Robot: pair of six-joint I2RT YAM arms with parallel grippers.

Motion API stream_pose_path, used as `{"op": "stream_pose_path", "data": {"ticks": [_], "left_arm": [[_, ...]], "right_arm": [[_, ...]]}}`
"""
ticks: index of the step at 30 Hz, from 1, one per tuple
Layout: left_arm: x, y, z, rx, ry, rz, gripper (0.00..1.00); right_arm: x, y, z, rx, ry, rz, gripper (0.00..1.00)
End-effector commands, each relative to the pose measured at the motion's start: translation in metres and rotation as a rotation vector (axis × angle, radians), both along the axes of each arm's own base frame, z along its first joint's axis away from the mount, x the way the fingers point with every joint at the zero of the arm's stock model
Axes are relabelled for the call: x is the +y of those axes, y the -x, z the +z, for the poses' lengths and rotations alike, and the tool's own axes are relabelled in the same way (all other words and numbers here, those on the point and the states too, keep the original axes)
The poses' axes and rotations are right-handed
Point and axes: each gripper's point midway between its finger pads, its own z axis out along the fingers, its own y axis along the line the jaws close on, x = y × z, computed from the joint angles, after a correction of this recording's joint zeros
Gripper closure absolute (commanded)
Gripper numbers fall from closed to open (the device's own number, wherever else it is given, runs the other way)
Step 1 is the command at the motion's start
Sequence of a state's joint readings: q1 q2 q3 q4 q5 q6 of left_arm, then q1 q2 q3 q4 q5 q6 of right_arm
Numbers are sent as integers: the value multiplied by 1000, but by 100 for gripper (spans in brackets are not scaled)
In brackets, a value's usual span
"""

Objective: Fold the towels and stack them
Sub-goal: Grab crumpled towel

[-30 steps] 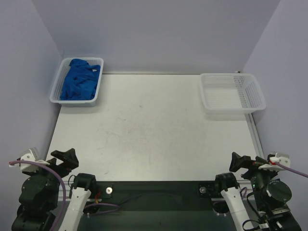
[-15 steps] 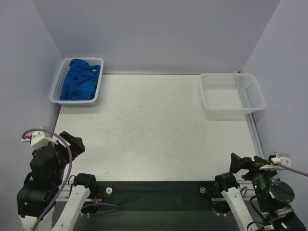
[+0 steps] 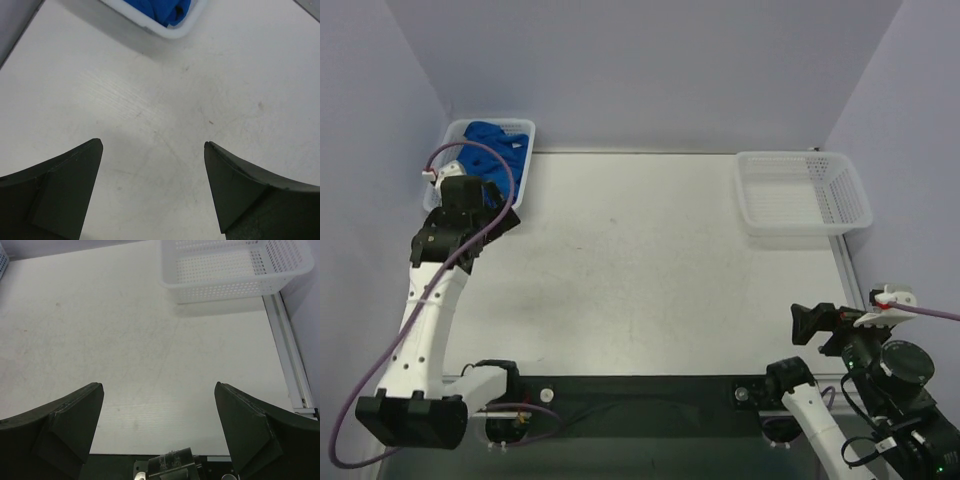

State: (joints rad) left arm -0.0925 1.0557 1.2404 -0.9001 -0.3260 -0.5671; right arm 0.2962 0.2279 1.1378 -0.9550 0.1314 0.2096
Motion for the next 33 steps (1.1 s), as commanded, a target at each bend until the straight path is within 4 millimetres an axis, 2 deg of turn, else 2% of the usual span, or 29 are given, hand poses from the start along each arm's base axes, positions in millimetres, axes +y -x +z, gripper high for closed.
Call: {"op": "stream_pose_path", "data": {"ticks": [1, 2, 4, 5, 8, 10, 11, 12, 14, 16, 17, 22, 28, 33], "left_arm": [[15, -62, 29, -136, 12, 8, 6], [25, -82, 20, -131, 16, 33, 6], [41, -102, 10, -135, 56, 61, 9], [48, -119, 1, -132, 67, 72, 10], [59, -151, -23, -116, 101, 73, 14], [63, -164, -32, -113, 113, 58, 18], [66, -174, -44, -98, 116, 54, 19], [67, -180, -45, -102, 110, 39, 19], [70, -191, -55, -88, 101, 29, 22], [73, -197, -55, -96, 92, 24, 23], [76, -203, -55, -116, 89, 28, 27], [78, -207, -65, -113, 100, 49, 37], [85, -211, -84, -102, 92, 81, 38], [87, -229, -90, -134, 76, 65, 39]], "right_arm": [[15, -15, 7, 51, -13, 50, 0], [17, -20, 6, 73, -10, 53, 0], [20, -24, 4, 93, -13, 60, 0], [22, -27, 2, 113, -13, 60, 0], [25, -32, -4, 147, -23, 54, 0], [25, -35, -9, 164, -31, 44, 0], [26, -36, -11, 175, -33, 40, 0], [26, -37, -12, 181, -38, 35, 0], [30, -39, -14, 193, -54, 45, 0], [34, -41, -17, 213, -54, 62, 0], [36, -41, -18, 219, -46, 79, 0], [38, -48, -20, 242, -3, 98, 0], [40, -55, -26, 267, 21, 114, 0], [49, -57, -33, 281, -1, 146, 0]]}}
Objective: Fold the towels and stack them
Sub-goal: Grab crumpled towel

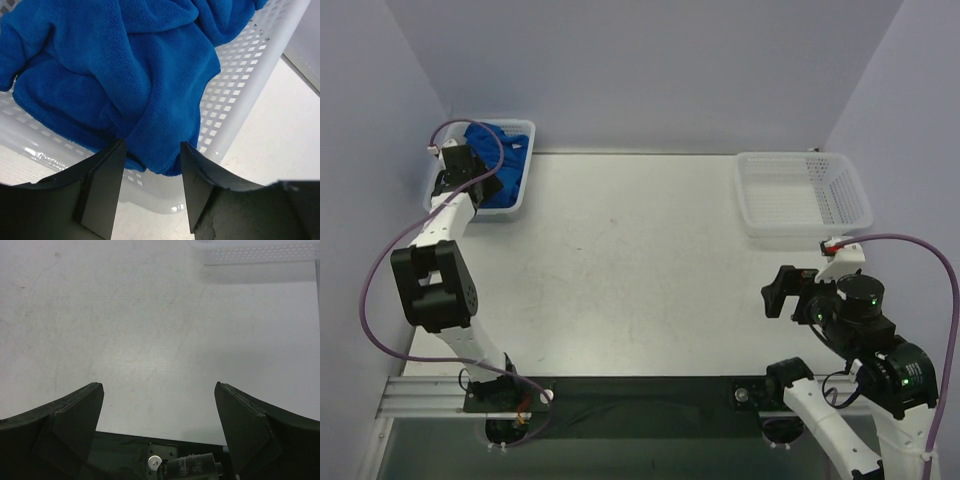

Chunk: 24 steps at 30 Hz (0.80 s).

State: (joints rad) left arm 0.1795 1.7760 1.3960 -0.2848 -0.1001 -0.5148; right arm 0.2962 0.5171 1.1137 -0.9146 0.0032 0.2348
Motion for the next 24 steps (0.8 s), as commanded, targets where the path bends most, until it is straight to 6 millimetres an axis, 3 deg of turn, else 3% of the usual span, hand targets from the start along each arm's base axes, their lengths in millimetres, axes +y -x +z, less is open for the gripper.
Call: {"op": "stream_pose_path", "data": {"ticks": [1, 4, 7, 10, 12, 15, 16, 19, 24], "left_arm": [[10, -25, 6, -72, -27, 1, 42], [9, -32, 2, -69, -25, -13, 48], [8, -35, 0, -65, -25, -23, 69], [12, -31, 9, -79, -46, -9, 100], [15, -29, 20, -91, -70, 1, 100], [18, -26, 59, -160, -106, 2, 100], [19, -26, 85, -206, -120, 6, 100], [20, -21, 132, -291, -149, 8, 100], [3, -17, 223, -497, -147, -54, 100]], "right_arm": [[9, -8, -3, 6, -14, 35, 0], [8, -10, -4, 7, -8, 25, 0], [9, -12, -2, 6, -9, 25, 0], [8, -14, -1, 2, -7, 20, 0], [8, -15, 0, -1, -8, 17, 0], [10, -16, 3, -5, -10, 24, 0], [9, -17, 4, -10, -8, 25, 0], [11, -19, 4, -10, -8, 30, 0], [14, -23, 5, -15, -17, 40, 0]]}}
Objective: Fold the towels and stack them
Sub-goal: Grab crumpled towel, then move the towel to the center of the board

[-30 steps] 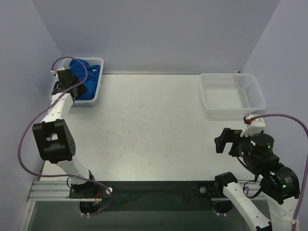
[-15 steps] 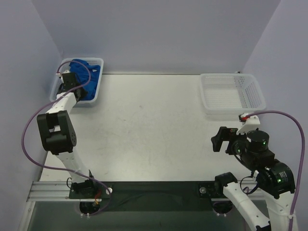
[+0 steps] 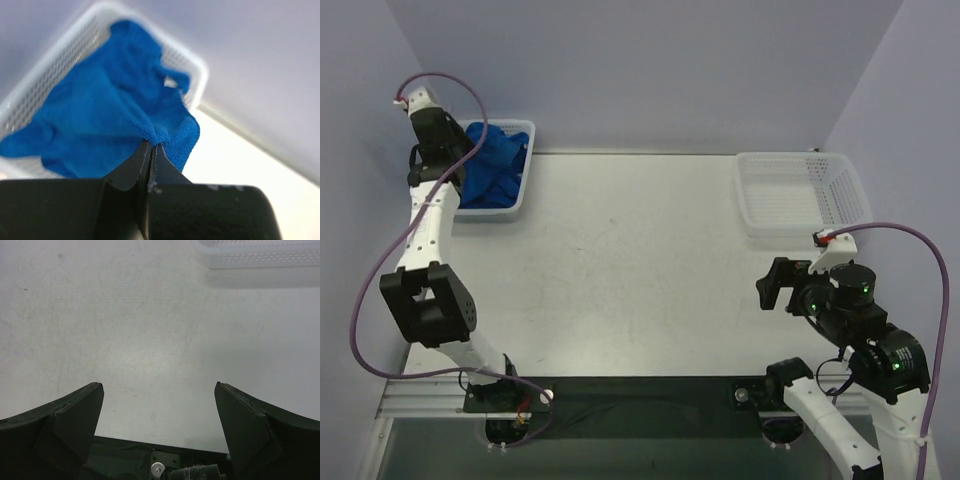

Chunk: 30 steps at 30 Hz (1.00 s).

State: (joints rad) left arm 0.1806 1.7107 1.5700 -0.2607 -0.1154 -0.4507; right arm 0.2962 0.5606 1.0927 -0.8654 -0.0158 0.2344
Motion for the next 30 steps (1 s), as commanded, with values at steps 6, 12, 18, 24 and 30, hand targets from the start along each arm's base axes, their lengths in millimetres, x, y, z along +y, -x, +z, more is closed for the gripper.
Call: {"op": "stream_pose_path", "data": {"ticks": [6, 12, 18, 24, 30], "left_arm": [[-75, 20, 222, -504, 50, -294, 100], [-173, 57, 303, -649, 76, -570, 100], [-230, 101, 358, -781, 166, -765, 100], [-263, 111, 306, -637, 254, -884, 100], [-308, 131, 131, -278, 400, -950, 100]], "right_arm": [[9, -14, 10, -49, -26, 22, 0], [12, -22, 16, -76, -35, 26, 0], [18, -28, 20, -105, -47, 54, 0], [22, -30, 17, -97, -62, 59, 0], [32, -34, 0, -40, -81, 93, 0]]}}
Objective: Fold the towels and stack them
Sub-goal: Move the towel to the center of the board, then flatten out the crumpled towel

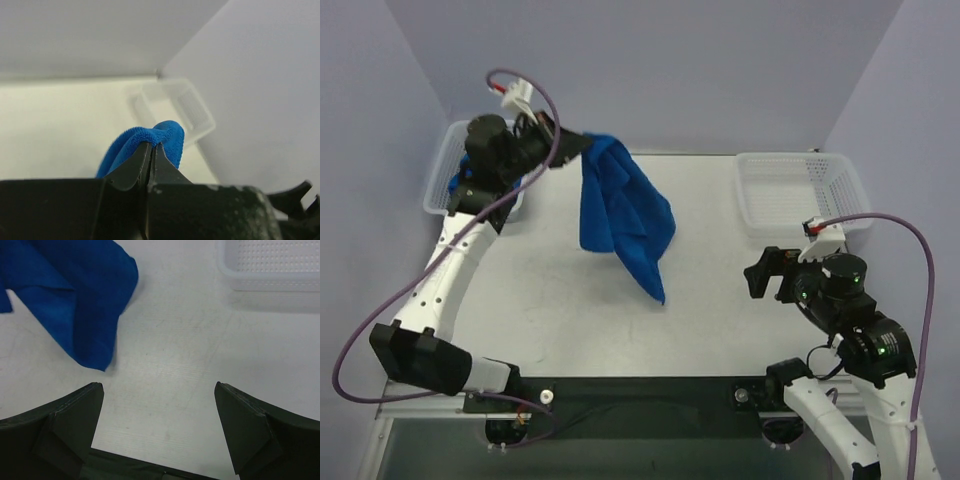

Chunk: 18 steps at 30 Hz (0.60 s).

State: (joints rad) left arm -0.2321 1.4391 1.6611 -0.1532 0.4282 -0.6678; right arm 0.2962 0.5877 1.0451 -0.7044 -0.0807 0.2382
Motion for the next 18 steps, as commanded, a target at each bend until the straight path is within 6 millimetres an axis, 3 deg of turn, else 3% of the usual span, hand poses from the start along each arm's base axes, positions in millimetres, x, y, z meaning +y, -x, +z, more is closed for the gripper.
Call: {"op": "stream_pose_path", "data": {"ticks": [1, 3, 4, 6, 7, 10, 13, 15, 18], "left_arm": [[-18, 31, -89, 178, -13, -89, 100], [-17, 47, -150, 324, -29, -85, 100], [-10, 63, -201, 425, -56, -72, 100], [10, 79, -236, 491, -106, 18, 100], [20, 91, -269, 557, -144, 52, 100], [49, 106, -298, 609, -238, 176, 100], [75, 110, -312, 656, -271, 293, 100], [92, 113, -316, 687, -305, 366, 100], [115, 113, -303, 665, -359, 452, 100]], "right_arm": [[15, -9, -17, 55, -22, 47, 0], [24, -11, -27, 102, -40, 78, 0], [26, -11, -33, 124, -42, 89, 0], [38, -14, -52, 207, -50, 122, 0], [41, -15, -59, 235, -48, 133, 0], [60, -19, -85, 331, -9, 178, 0], [83, -23, -107, 393, 64, 228, 2], [95, -32, -125, 432, 108, 223, 10], [117, -38, -148, 474, 147, 242, 20]]}}
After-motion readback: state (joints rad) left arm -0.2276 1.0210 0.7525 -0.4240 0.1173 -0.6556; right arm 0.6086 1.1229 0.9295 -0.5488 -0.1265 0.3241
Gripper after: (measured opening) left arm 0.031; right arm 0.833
